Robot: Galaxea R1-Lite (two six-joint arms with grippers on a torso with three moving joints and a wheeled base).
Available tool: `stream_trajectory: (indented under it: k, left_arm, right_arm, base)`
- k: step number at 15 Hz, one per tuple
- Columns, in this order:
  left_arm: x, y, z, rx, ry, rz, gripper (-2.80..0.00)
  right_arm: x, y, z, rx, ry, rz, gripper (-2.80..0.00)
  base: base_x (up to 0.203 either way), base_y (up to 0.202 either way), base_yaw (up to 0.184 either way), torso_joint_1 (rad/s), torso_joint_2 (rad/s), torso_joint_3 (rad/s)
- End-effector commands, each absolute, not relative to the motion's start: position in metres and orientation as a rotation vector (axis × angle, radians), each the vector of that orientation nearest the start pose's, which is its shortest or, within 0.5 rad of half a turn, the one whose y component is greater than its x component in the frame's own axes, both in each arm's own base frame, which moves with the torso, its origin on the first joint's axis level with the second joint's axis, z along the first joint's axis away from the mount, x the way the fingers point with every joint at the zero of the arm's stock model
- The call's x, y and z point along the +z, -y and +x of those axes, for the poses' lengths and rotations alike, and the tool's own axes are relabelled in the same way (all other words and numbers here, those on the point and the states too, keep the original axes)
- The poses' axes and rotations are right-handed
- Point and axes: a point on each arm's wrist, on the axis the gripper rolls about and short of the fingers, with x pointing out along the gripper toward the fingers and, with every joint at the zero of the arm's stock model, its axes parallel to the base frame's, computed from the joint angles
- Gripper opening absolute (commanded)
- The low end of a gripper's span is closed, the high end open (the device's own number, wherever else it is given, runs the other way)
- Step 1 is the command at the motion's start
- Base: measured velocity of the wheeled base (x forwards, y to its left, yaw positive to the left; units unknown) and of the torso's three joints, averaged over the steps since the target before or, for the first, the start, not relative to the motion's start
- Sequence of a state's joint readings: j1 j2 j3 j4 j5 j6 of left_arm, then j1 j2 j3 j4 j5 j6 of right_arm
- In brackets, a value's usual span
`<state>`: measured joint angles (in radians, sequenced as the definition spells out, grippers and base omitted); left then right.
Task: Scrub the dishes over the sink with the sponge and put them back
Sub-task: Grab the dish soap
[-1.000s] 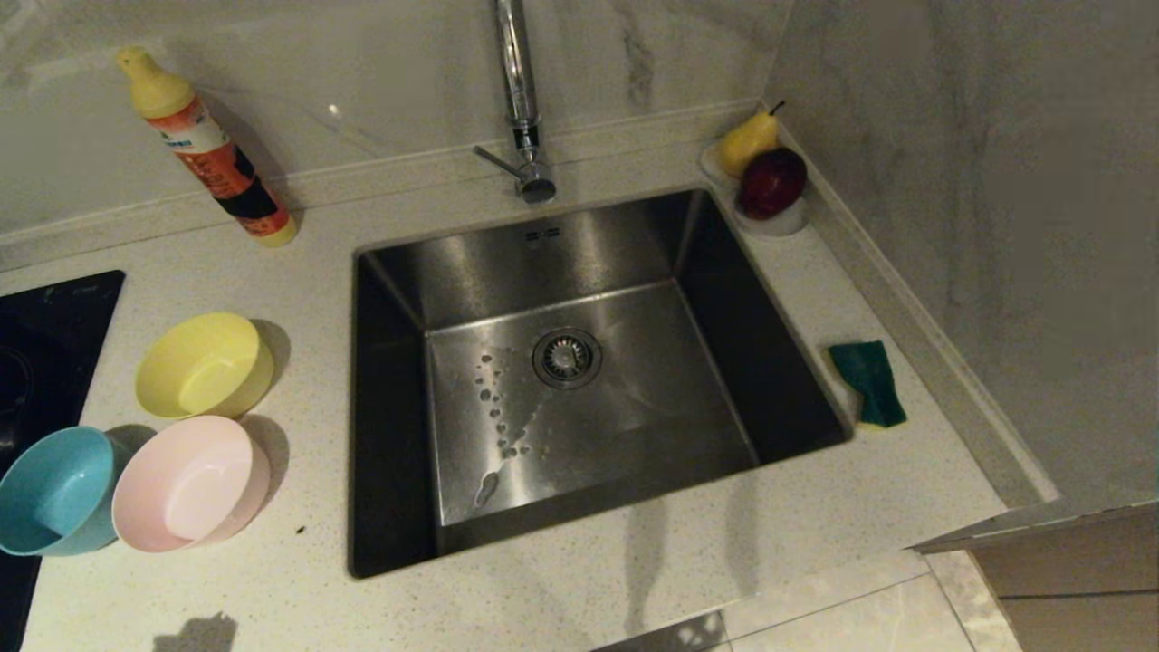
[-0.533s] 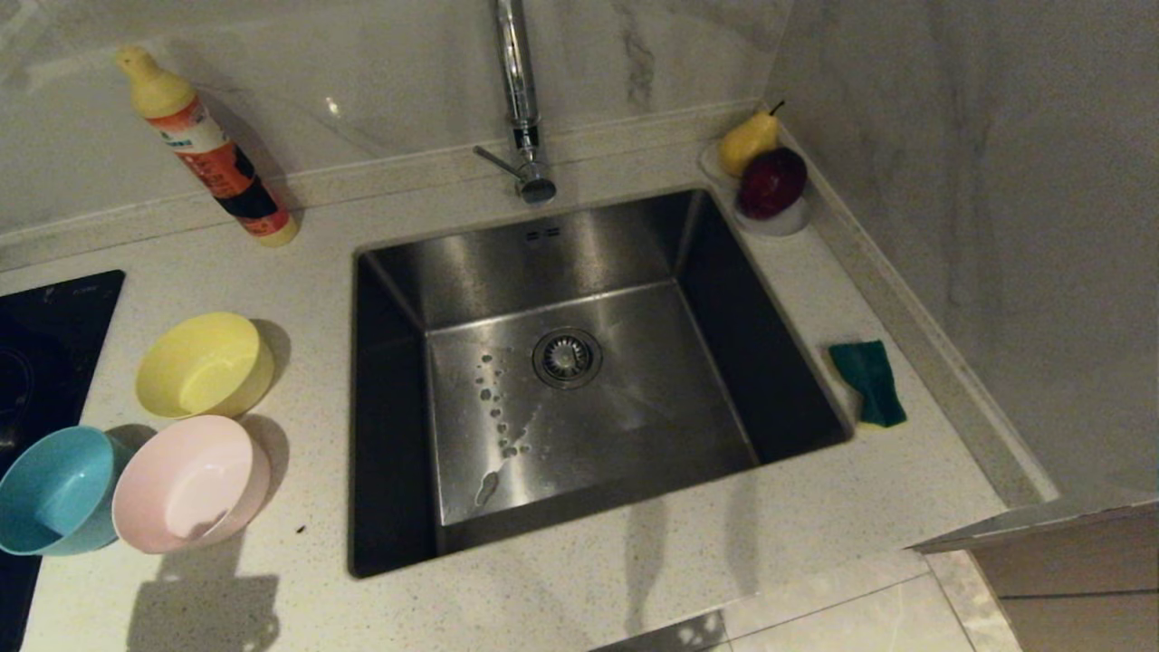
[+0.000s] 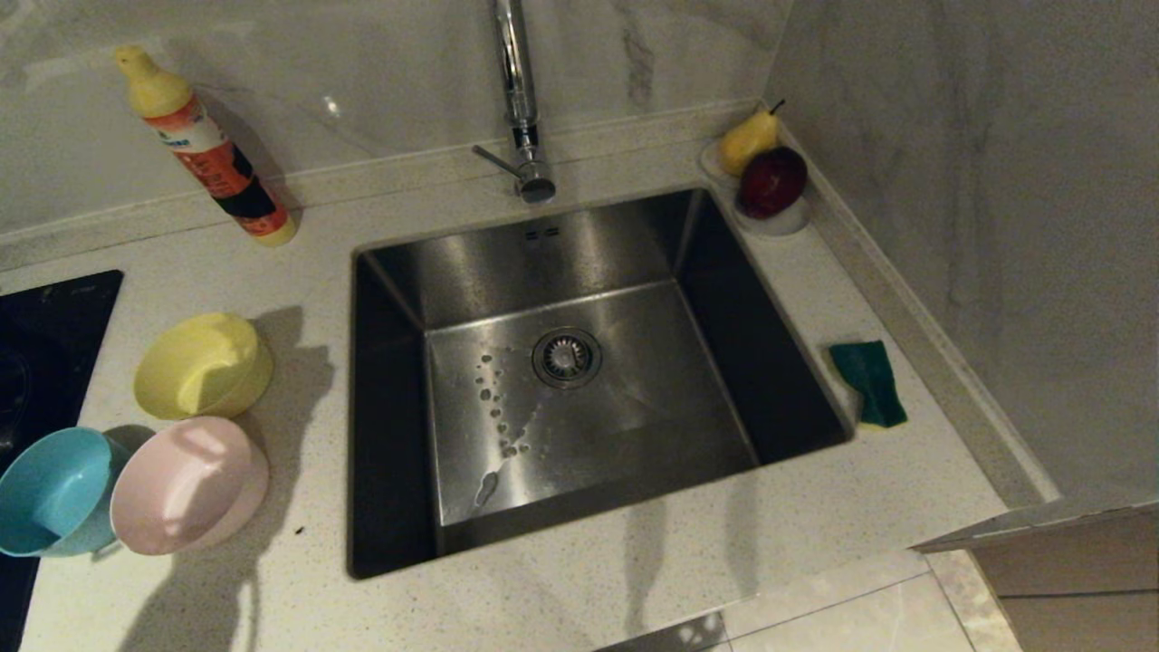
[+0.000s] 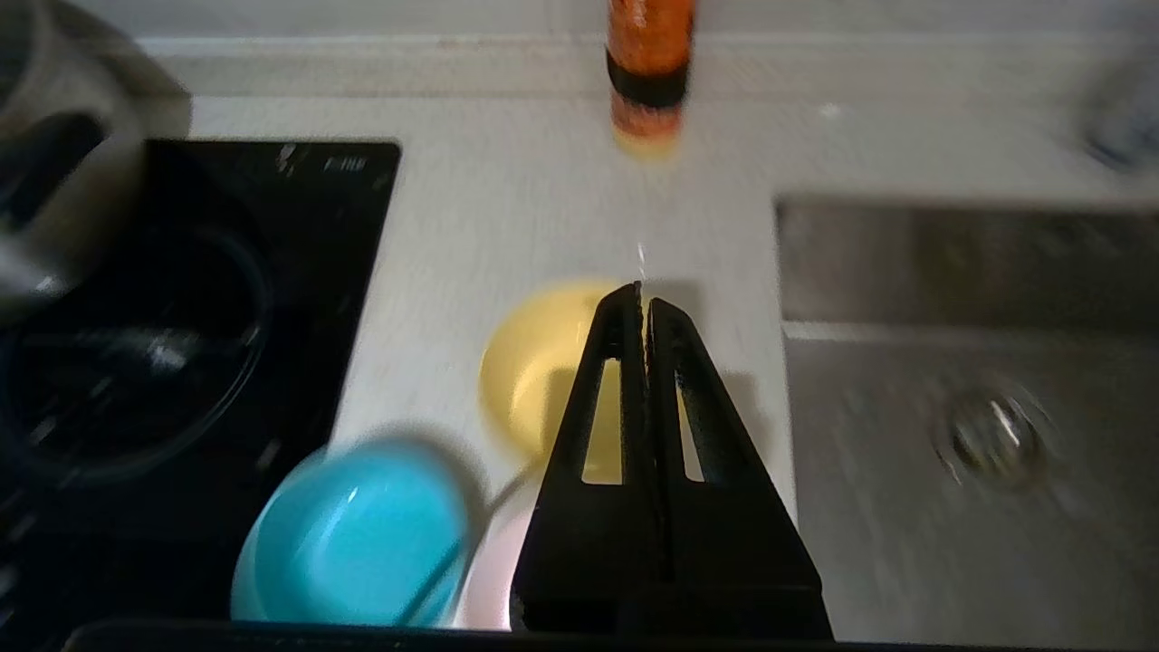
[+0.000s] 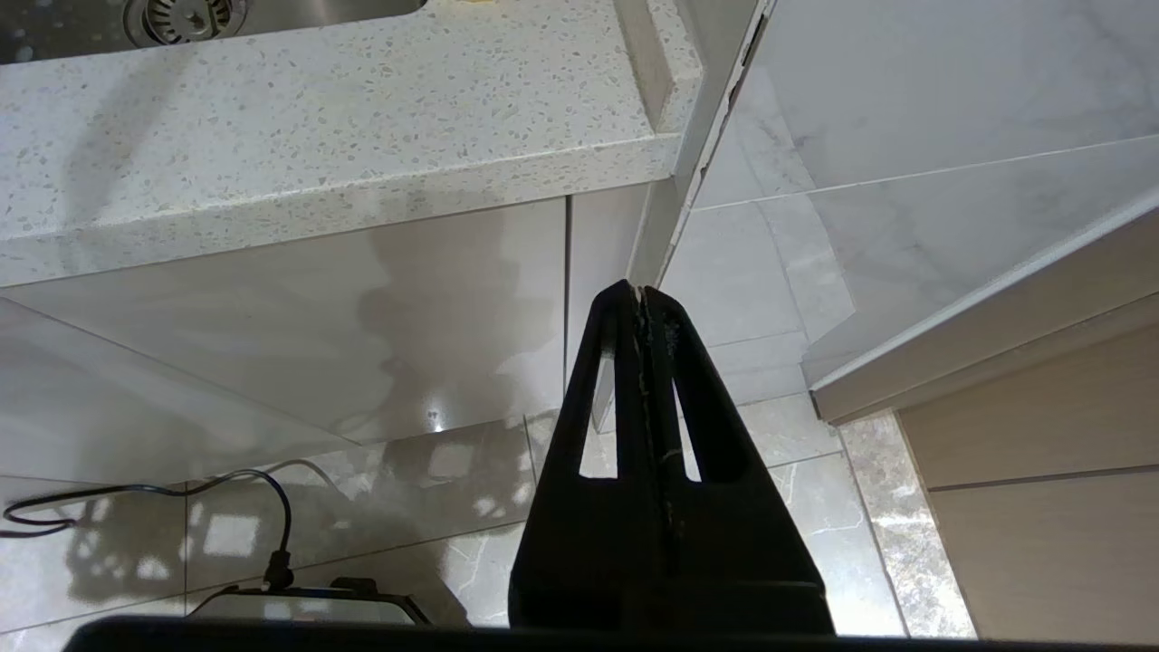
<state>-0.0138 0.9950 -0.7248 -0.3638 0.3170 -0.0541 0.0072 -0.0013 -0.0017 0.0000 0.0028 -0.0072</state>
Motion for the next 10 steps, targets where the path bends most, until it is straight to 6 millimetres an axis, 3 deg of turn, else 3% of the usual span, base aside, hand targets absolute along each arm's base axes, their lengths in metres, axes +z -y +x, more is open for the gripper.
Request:
stream_trajectory:
  k: [1,3,7,8,10]
  left_arm:
    - [0.269,-0.005,0.21,0.332,-0.026,-0.062,-2.8]
    - [0.264,-0.004,0.243,0.35,-0.015,-0.083,-2.8]
    - [0.246,-0.005,0.28,0.412,-0.006,-0.132,-2.8]
    - [0.243,-0.005,0.286,0.417,0.002,-0.136,0.0]
    - [0.245,-0.005,0.294,0.417,0.03,-0.149,0.0]
  right_arm:
    - [0.076,0.0,-0.023,0.011,0.005,-0.008,-2.8]
    - [0.076,0.0,-0.023,0.011,0.005,-0.008,-2.8]
    - [0.076,0.0,-0.023,0.011,0.005,-0.008,-2.8]
    - [0.076,0.0,-0.023,0.011,0.005,-0.008,-2.8]
    - [0.076,0.0,-0.023,0.011,0.005,-0.008,-2.8]
  base:
    - [0.0,0.0,0.0,0.0,0.0,0.0]
    - [0.0,0.0,0.0,0.0,0.0,0.0]
    - [0.0,0.0,0.0,0.0,0.0,0.0]
    - [0.0,0.0,0.0,0.0,0.0,0.0]
    - [0.0,0.0,0.0,0.0,0.0,0.0]
